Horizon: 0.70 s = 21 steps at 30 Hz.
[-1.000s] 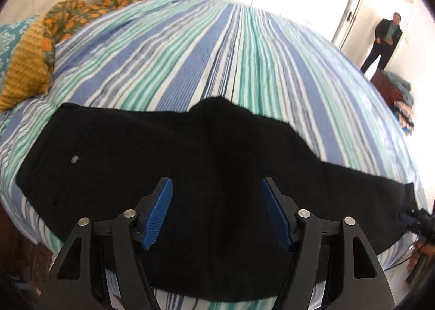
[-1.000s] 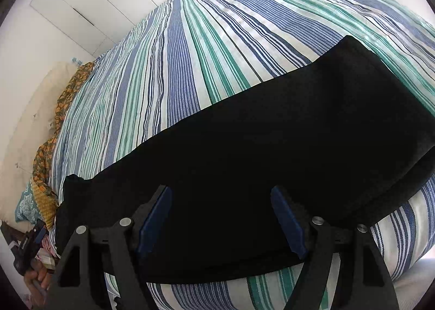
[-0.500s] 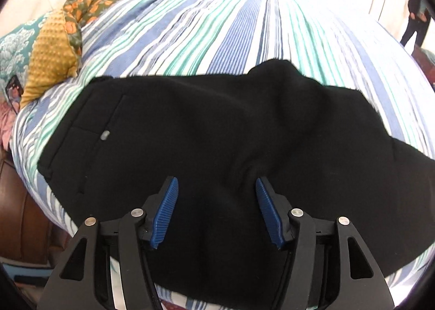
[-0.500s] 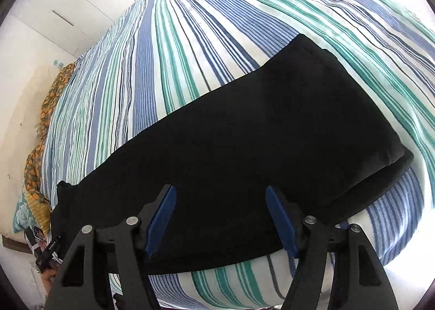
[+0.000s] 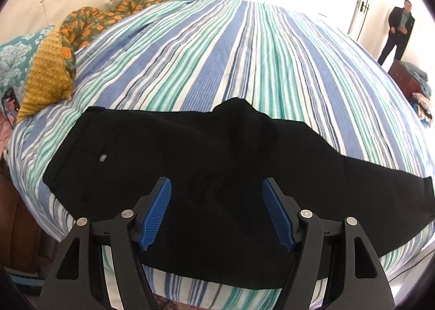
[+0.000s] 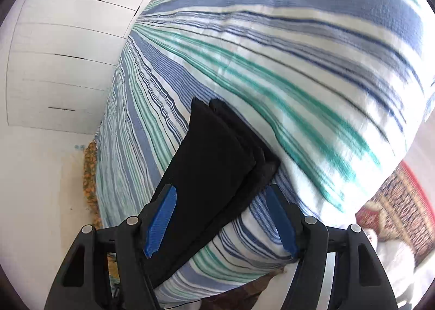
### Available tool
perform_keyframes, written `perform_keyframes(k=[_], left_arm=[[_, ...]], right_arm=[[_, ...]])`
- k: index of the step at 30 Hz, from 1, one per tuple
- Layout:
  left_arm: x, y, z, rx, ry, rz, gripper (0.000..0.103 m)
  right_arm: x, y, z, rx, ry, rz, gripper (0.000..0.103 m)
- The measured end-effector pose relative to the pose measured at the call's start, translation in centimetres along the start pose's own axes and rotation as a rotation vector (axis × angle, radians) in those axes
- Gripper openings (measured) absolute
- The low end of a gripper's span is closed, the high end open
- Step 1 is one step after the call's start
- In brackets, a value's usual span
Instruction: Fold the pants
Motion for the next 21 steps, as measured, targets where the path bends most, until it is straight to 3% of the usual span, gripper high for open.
perform_keyframes(k=[3,8,9,10,11,13,14,15,17,21], left_arm=[[-0.1,2.3,-0.3,-0.025,0.002,0.028,0.072],[-0.6,5.5,0.0,-0.086,0.009,0.066,0.077],[-1.2,6.2,0.3,-0.099,-0.006,0.072,0.077],[-2.1,7.2,0.7,-0.121,-0.033,0.097,0.077],[-2.9,8.0,1.1,-0.141,-0.052,0.129,0.077],[-5.1,10.0,2.2,-0.168,-0.117,0.227,0.072],[-6.2,10.7,2.8,-0.183,-0.165,0.271,0.061],[-6.9,11.1,3.2,-0.193,-0.195,0.296,0.056],[-7.3,11.0,2.9,-0.204,-0.164,0.306,0.056],[-5.2,8.3,1.8,-0.261,-0.157,0.171,0.055]], right_arm=[[-0.4,0.4,1.7,-0.007,0.007,0.008,0.069],[2.1,1.1,4.7,-0.043,0.035,0.059,0.075],[2.3,0.8,5.0,-0.056,0.037,0.041,0.071],[2.4,0.4,5.0,-0.086,0.047,0.008,0.04],[2.4,-0.1,4.9,-0.123,0.063,-0.026,0.021],[2.0,-1.0,4.3,-0.123,0.084,-0.083,0.02],[1.6,-1.8,3.9,-0.126,0.089,-0.123,0.02],[1.0,-2.6,3.3,-0.11,0.093,-0.153,0.02],[-0.5,-4.8,2.1,0.001,0.085,-0.189,0.02],[-5.1,-11.7,1.1,0.234,0.025,-0.262,0.02]])
Point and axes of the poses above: each gripper's, at about its wrist camera, not at the fingertips, and z roughly the way its jaws point, y to its right, x to its top, the point moved 2 cm from there along z, roughly the way its jaws point, and after that the axes turned 3 degrees about x, right-handed, at the moved point
